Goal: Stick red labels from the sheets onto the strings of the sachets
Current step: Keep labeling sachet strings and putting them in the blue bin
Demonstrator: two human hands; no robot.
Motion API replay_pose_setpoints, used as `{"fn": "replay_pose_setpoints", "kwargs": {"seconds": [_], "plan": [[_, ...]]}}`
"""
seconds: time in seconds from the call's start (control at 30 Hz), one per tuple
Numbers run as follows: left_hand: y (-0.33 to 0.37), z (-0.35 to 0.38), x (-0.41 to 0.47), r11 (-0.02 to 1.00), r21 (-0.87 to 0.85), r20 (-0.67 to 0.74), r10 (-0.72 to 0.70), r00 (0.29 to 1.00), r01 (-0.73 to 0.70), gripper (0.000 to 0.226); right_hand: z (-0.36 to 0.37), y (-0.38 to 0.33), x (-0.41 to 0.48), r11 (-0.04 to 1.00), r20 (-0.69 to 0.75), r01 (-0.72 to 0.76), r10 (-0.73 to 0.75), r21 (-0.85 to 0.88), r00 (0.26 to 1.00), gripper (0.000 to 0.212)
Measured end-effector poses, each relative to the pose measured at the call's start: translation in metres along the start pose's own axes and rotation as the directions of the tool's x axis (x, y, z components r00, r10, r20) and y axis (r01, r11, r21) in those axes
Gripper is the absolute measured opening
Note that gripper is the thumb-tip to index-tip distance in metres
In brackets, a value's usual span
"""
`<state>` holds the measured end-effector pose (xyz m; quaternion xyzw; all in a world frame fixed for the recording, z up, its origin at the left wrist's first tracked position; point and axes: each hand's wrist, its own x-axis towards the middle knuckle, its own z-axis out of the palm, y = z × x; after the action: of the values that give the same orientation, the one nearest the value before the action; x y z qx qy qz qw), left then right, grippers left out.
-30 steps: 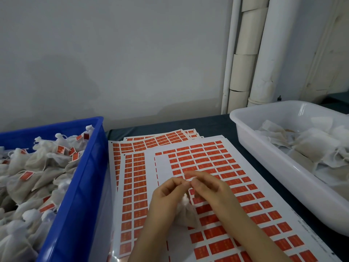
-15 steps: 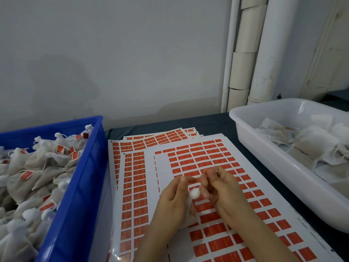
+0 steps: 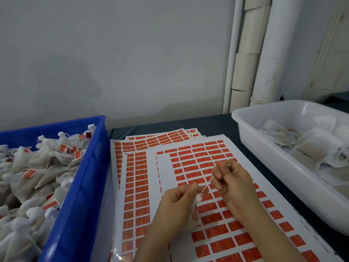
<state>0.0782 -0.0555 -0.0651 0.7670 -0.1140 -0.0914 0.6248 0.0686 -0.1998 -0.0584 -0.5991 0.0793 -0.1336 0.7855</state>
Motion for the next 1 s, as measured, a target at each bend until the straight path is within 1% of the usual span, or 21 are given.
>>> {"fn": "replay_pose_setpoints", "kwargs": {"seconds": [0.13,0.27,0.4,0.47,0.5,0.57,0.63,0.67,0.77,0.83,0.87,0.9,0.93,1.0], "plan": [[-0.001,-0.002,0.001,0.994,0.024,0.085,-0.106,0.991,0.104,0.037,-0.001,0.0,0.0,1.0,0.006,-0.008,0.008,0.02,1.0,0.022],[-0.004,-0.004,0.001,0.981,0.035,0.153,-0.193,0.969,0.19,0.033,0.0,0.002,0.001,1.0,-0.005,0.001,-0.001,0.023,1.0,0.021],[-0.006,-0.005,0.001,0.971,0.034,0.177,-0.238,0.955,0.236,0.03,-0.003,0.004,0.002,1.0,-0.032,0.018,-0.017,0.008,0.999,0.024],[-0.006,-0.008,0.0,0.97,0.034,0.2,-0.243,0.949,0.241,0.03,-0.003,0.003,0.001,1.0,0.009,0.025,-0.025,-0.004,1.0,0.026],[-0.007,-0.009,-0.001,0.973,0.023,0.228,-0.229,0.946,0.23,0.03,-0.003,0.003,0.0,0.998,0.053,0.04,-0.038,-0.047,0.998,0.025],[-0.007,-0.01,-0.001,0.985,-0.008,0.286,-0.166,0.944,0.175,0.026,-0.001,0.002,-0.001,0.973,0.126,0.096,-0.07,-0.21,0.99,0.024],[-0.002,-0.009,-0.002,0.993,-0.068,0.276,-0.078,0.958,0.1,0.022,0.001,0.002,-0.002,0.91,0.166,0.166,-0.11,-0.381,0.98,0.025],[0.0,-0.008,-0.001,0.991,-0.111,0.252,-0.044,0.967,0.075,0.018,0.003,0.002,-0.002,0.881,0.181,0.188,-0.12,-0.434,0.976,0.025],[0.004,-0.008,0.002,0.978,-0.202,0.206,-0.006,0.979,0.048,0.02,0.006,0.004,-0.002,0.852,0.167,0.179,-0.109,-0.493,0.98,0.023],[0.003,-0.011,0.004,0.977,-0.206,0.178,-0.018,0.984,0.055,0.019,0.007,0.003,-0.001,0.835,0.149,0.167,-0.103,-0.525,0.983,0.024],[0.002,-0.012,0.005,0.978,-0.2,0.164,-0.027,0.986,0.06,0.017,0.008,0.001,-0.001,0.806,0.167,0.157,-0.073,-0.57,0.983,0.029],[0.001,-0.012,0.005,0.978,-0.195,0.148,-0.04,0.988,0.069,0.017,0.008,0.0,0.0,0.751,0.197,0.145,-0.02,-0.644,0.98,0.036],[0.0,-0.011,0.005,0.98,-0.184,0.124,-0.051,0.991,0.074,0.018,0.007,-0.003,0.001,0.658,0.22,0.134,0.05,-0.741,0.974,0.041],[-0.002,-0.01,0.005,0.982,-0.173,0.069,-0.064,0.996,0.075,0.019,0.002,-0.01,-0.002,0.393,0.206,0.122,0.179,-0.911,0.962,0.046]]}}
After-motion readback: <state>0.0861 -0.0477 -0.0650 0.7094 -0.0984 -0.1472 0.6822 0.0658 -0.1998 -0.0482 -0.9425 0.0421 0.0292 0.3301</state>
